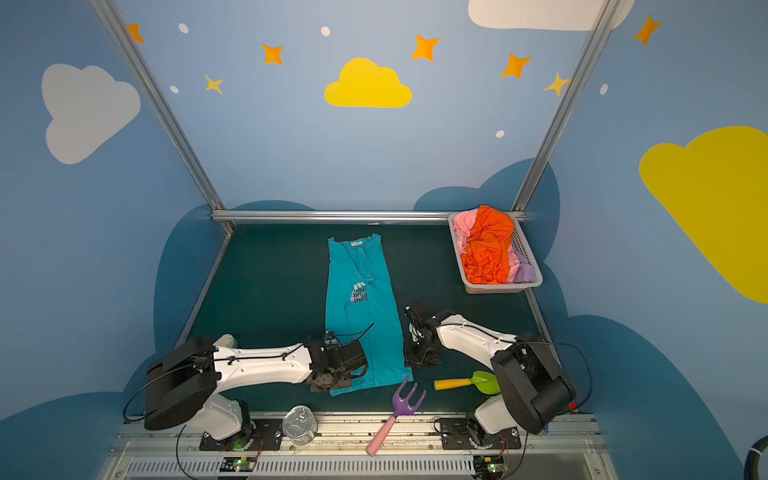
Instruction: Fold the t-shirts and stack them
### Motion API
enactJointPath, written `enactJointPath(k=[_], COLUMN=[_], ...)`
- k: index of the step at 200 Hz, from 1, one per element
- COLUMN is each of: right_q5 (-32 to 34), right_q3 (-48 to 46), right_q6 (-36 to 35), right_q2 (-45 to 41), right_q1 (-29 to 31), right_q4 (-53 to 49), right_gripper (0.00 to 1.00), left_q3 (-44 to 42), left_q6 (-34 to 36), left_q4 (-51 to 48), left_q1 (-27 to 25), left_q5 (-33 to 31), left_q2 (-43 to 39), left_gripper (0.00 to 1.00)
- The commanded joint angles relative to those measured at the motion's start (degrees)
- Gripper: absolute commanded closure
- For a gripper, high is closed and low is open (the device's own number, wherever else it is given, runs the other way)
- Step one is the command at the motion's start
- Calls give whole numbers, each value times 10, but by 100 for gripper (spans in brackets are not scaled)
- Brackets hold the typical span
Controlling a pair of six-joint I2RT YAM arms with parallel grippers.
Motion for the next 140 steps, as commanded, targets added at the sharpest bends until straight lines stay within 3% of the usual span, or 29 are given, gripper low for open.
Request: enactJointPath(k=[1, 24, 51, 69, 84, 111, 140], right_q5=[-54, -55, -47, -39, -37, -40, -22], right_q3=[-51, -57, -54, -49, -49, -43, -3], right_q6=[12, 12, 12, 13, 12, 8, -6], right_q2=[26, 16, -8, -18, -19, -5, 4], right_q1=[11, 15, 26, 33, 35, 34, 31], right_q4=[50, 43, 18, 2, 3, 7, -19], right_gripper=[60, 61, 60, 60, 63, 82, 96], left_q3=[-39, -56, -73, -76, -80, -74, -46], left_q6=[-46, -58, -73, -77, -81, -80, -59], left_q4=[90, 106, 131, 130, 134, 135, 104], left_q1=[-15, -16, -21, -27, -30, -28, -12], left_q5=[99, 111, 127, 132, 136, 134, 124], left_q2=[59, 53, 40, 35, 37, 50, 50], left_gripper=[57, 58, 44, 42, 53, 82, 94])
